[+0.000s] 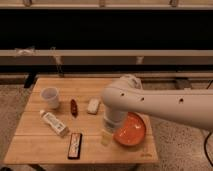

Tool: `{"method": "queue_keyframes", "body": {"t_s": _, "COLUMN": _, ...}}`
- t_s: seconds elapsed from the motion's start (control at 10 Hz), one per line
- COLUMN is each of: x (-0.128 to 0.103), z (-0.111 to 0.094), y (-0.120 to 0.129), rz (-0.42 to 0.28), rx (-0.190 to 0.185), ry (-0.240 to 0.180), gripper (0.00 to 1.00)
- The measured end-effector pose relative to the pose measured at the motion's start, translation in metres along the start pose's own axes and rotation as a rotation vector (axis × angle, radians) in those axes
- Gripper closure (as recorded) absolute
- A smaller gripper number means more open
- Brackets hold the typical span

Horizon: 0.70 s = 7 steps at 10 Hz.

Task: Move the arm in a circular motion

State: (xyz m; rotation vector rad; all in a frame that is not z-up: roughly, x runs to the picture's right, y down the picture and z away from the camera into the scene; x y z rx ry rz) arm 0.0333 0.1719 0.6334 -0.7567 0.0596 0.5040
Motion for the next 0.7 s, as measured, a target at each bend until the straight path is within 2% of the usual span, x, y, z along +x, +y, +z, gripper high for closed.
{"method": "queue_keyframes", "body": {"t_s": 0.2, "x": 0.001, "z": 0.000, "y": -0.050, "rz": 0.079, "rx": 0.007, "ry": -0.005, "gripper": 0.28}}
{"method": "queue_keyframes", "body": {"t_s": 0.4, "x": -0.012, "z": 0.001, "y": -0.106, "rz": 0.142, "rx": 0.036, "ry": -0.006, "gripper": 0.28}}
{"method": "queue_keyframes", "body": {"t_s": 0.6, "x": -0.032, "z": 0.002, "y": -0.136, "rz": 0.150, "rx": 0.055, "ry": -0.003, "gripper": 0.28}}
{"method": "queue_keyframes", "body": {"t_s": 0.7, "x": -0.038, "z": 0.003, "y": -0.143, "rz": 0.151, "rx": 0.057, "ry": -0.003, "gripper": 0.28}}
